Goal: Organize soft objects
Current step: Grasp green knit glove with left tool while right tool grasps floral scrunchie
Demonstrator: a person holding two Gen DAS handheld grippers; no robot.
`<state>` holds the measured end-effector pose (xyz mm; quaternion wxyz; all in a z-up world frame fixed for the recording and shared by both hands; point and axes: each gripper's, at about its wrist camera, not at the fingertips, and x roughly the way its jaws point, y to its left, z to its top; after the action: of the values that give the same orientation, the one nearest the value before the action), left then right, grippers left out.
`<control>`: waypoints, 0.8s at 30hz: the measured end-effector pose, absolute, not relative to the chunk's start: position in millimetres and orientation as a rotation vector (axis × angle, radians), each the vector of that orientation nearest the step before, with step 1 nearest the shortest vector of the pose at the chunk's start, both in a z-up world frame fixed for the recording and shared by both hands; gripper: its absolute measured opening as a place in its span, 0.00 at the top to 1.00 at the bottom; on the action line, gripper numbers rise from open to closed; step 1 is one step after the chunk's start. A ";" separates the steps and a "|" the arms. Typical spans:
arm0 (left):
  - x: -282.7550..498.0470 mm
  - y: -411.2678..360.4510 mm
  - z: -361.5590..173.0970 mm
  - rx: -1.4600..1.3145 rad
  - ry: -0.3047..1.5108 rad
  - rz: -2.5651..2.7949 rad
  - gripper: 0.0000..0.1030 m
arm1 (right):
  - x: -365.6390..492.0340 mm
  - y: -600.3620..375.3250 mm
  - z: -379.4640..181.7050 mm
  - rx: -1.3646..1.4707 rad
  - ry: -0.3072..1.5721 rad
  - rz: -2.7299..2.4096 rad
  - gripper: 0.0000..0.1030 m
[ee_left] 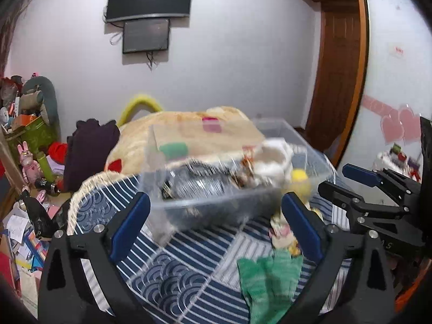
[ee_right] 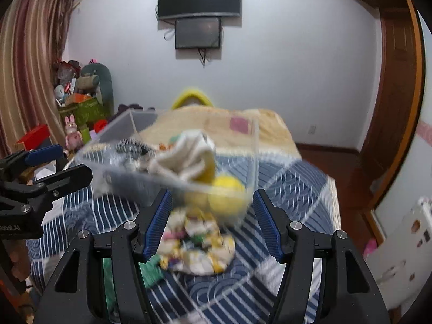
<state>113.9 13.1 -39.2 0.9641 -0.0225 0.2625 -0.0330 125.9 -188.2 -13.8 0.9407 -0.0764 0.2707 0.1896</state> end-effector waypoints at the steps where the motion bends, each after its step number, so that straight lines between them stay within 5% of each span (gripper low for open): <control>1: 114.6 10.6 -41.6 -0.040 0.543 -0.072 0.04 | 125.0 -191.2 -18.4 -0.153 0.566 0.381 0.43; 17: 113.4 -18.6 -110.5 -0.073 0.714 -0.165 0.03 | 123.6 -198.9 -52.4 -0.144 0.661 0.354 0.43; 19: 111.2 -19.9 -114.8 -0.094 0.724 -0.199 0.18 | 127.4 -200.2 -60.0 -0.138 0.688 0.357 0.43; 24: 112.4 -28.8 -126.1 -0.076 0.773 -0.247 0.36 | 130.8 -198.1 -70.1 -0.120 0.733 0.398 0.57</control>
<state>112.4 -28.8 -126.1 0.9182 -0.0368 0.3757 -0.1203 130.8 -198.1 -70.1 0.9126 -0.0580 0.3556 0.1933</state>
